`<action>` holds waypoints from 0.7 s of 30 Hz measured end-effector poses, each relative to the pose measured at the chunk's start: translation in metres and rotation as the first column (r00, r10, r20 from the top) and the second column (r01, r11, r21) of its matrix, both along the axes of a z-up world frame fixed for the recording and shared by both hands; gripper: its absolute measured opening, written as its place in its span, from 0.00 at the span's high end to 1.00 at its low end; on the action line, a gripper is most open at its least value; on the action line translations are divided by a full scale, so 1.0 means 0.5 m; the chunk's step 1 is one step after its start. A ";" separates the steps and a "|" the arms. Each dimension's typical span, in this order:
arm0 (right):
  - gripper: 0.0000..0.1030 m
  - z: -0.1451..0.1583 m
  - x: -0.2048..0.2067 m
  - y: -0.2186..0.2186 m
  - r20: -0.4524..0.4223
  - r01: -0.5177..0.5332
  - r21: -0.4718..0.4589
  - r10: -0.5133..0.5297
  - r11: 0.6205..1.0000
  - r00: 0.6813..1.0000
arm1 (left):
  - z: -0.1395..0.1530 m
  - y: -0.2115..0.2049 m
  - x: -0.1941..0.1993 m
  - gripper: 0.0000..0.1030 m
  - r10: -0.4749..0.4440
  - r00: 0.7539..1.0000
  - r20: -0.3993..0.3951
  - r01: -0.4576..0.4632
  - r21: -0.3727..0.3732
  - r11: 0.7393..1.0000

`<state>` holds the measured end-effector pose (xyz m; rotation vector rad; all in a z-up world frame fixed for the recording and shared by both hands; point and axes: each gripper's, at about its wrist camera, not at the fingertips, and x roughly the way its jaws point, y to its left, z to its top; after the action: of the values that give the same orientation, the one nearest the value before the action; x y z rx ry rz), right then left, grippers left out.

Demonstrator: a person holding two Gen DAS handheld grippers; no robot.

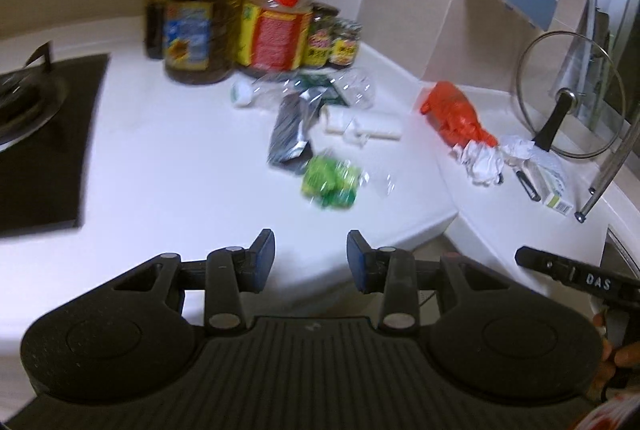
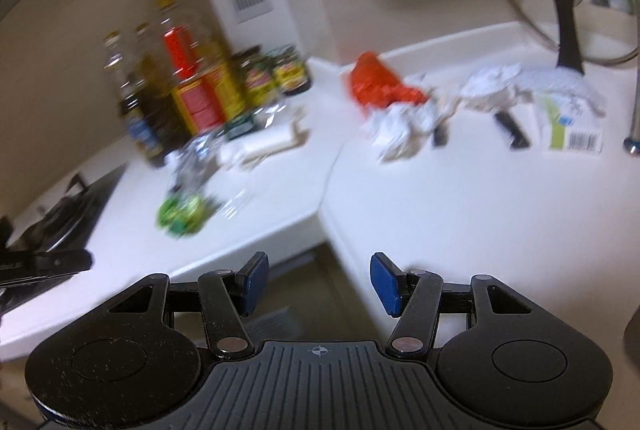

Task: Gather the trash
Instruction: 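Raise both tools back toward the counter trash, then grasp the red plastic bag with the right tool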

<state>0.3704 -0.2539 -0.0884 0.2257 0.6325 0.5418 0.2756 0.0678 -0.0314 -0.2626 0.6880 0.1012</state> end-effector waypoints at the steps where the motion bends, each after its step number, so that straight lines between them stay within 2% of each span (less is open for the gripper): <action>1: 0.45 0.003 0.016 -0.001 0.009 0.022 -0.005 -0.022 1.000 1.000 | 0.002 0.003 0.016 0.66 -0.013 1.000 0.001 0.013 0.005 1.000; 8: 0.43 0.024 0.109 0.004 0.077 0.117 -0.038 -0.113 0.992 0.991 | 0.011 0.023 0.127 0.66 -0.095 0.995 0.023 0.094 0.040 0.995; 11: 0.39 0.033 0.150 0.012 0.108 0.135 -0.053 -0.129 0.989 0.986 | 0.014 0.030 0.176 0.66 -0.125 0.992 0.032 0.124 0.046 0.991; 15: 0.33 0.048 0.210 0.032 0.162 0.141 -0.069 -0.128 0.988 0.978 | 0.019 0.033 0.238 0.66 -0.166 0.985 0.053 0.162 0.072 0.984; 21: 0.31 0.056 0.305 0.073 0.209 0.132 -0.115 -0.105 0.985 0.972 | 0.018 0.037 0.321 0.65 -0.208 0.976 0.069 0.202 0.089 0.975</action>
<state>0.5227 -0.2172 -0.0607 0.0844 0.4504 0.4008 0.4363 0.0866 -0.0222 -0.1158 0.6286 -0.0779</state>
